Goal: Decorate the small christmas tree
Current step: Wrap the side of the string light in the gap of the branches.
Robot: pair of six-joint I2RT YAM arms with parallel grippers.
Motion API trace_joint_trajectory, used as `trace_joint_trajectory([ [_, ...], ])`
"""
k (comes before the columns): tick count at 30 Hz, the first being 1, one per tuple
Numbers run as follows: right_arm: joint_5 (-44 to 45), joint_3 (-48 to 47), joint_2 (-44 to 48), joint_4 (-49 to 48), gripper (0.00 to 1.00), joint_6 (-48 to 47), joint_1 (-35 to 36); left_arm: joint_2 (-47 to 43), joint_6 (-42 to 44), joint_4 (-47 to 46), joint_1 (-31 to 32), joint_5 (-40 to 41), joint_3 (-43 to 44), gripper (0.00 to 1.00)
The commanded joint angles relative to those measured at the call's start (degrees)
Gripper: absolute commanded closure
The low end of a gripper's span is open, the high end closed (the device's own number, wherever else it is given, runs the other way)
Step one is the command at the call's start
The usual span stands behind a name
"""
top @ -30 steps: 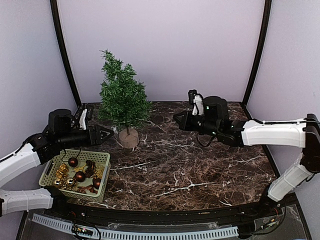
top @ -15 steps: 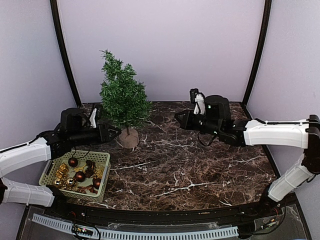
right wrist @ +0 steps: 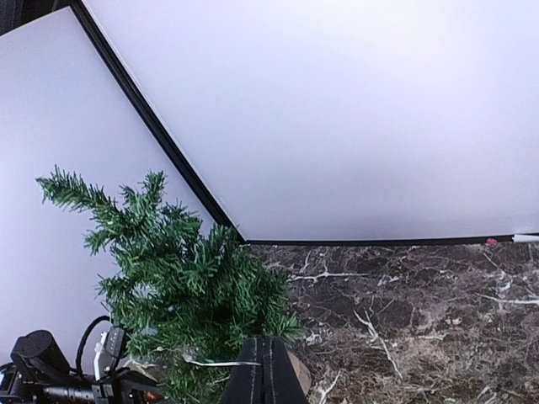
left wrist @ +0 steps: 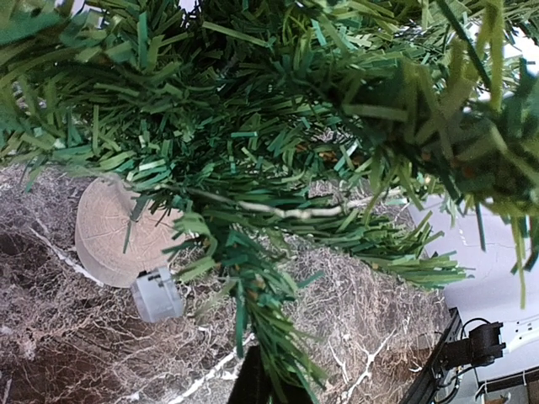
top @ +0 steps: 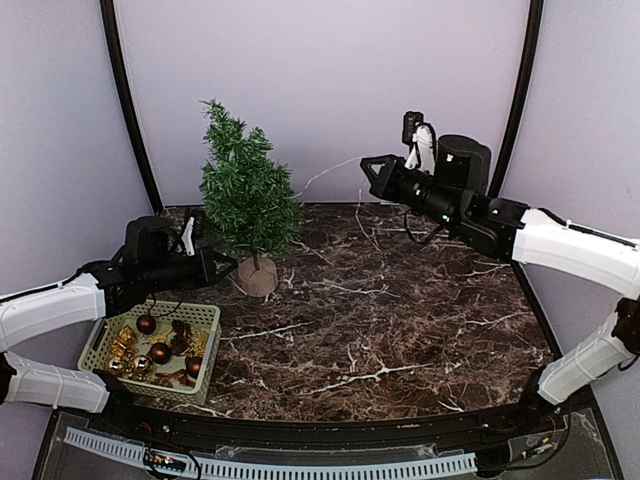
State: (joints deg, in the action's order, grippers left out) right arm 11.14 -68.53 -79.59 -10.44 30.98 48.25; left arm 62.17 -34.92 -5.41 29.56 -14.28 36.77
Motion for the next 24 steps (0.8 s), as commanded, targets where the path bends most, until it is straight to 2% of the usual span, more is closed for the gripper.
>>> trace_joint_trajectory([
  [1,1.7,-5.9,-3.0,0.8,1.00,-2.2,-1.4,-2.0,0.8,1.5,0.3,1.4,0.8,1.00],
  [5,2.0,-9.2,-5.1,1.8,1.00,-3.3,-1.9,-2.8,1.5,2.8,0.3,2.1,0.9,1.00],
  [11,3.8,-8.5,-5.3,3.0,1.00,-1.6,-4.0,-4.4,2.1,4.4,0.3,3.7,0.7,1.00],
  [15,4.8,-5.1,-3.4,3.4,1.00,-0.9,-4.3,-5.1,2.3,5.1,0.3,4.3,0.9,1.00],
  [24,0.1,4.6,3.5,4.3,1.00,1.5,-3.5,-4.8,2.8,6.2,0.3,4.3,1.7,1.00],
])
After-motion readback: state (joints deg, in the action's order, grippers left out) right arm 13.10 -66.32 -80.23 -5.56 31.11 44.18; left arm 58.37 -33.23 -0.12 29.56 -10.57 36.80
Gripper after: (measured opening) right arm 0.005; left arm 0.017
